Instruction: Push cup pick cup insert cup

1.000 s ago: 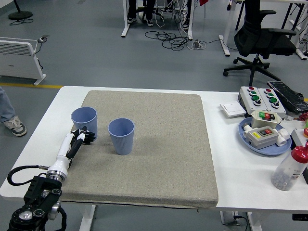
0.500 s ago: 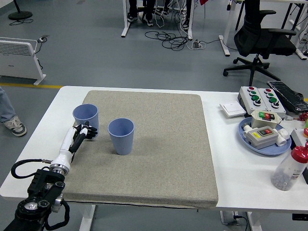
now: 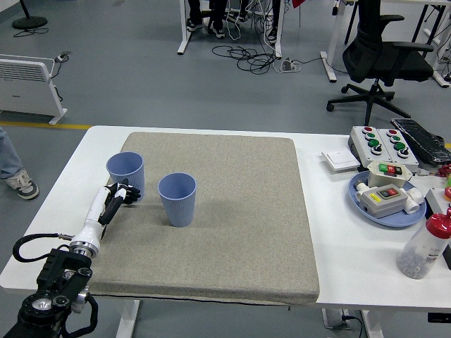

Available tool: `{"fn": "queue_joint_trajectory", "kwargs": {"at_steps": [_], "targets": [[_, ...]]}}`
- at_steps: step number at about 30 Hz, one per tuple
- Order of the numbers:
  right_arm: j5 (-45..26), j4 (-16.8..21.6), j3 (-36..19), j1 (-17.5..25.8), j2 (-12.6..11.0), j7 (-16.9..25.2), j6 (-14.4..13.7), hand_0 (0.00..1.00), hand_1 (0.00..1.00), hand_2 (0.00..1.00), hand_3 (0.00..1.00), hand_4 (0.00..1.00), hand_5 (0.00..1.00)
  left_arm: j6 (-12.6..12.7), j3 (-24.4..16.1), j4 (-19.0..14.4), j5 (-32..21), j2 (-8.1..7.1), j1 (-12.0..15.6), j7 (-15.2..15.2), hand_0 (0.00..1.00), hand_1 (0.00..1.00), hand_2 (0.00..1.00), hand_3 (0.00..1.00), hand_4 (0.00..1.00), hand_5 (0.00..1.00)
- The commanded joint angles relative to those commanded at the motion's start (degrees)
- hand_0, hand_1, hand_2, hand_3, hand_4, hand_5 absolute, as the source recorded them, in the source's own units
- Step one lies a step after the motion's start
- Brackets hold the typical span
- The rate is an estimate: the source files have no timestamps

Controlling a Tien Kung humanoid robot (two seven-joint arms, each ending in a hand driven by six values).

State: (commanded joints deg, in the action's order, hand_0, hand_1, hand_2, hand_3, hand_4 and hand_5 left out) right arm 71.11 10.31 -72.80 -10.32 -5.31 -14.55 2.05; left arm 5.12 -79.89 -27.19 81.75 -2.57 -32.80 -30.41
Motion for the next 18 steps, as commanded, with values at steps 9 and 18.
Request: {"fn": "queue_joint_trajectory", "kwargs": {"at_steps": [9,18], "targets": [[0.22,0.00,-0.68,0.06,0.01,0.05,-0.03,0.725,0.662,0.671,0.590,0.107,0.535,5.69,4.24,-16.18,-1.80,-4.97,7.19,0.11,0.463,0.510,0.477,0.459,0.631,0.998],[0.12,0.00,-0.98,0.06,-0.12,-0.01,-0.04,0.726,0.662,0.671,0.590,0.105,0.537,1.85,3.83,-35.39,10.74,-9.94,6.79,8.08,0.773,0.792,0.720,0.608,0.830,0.888]]}}
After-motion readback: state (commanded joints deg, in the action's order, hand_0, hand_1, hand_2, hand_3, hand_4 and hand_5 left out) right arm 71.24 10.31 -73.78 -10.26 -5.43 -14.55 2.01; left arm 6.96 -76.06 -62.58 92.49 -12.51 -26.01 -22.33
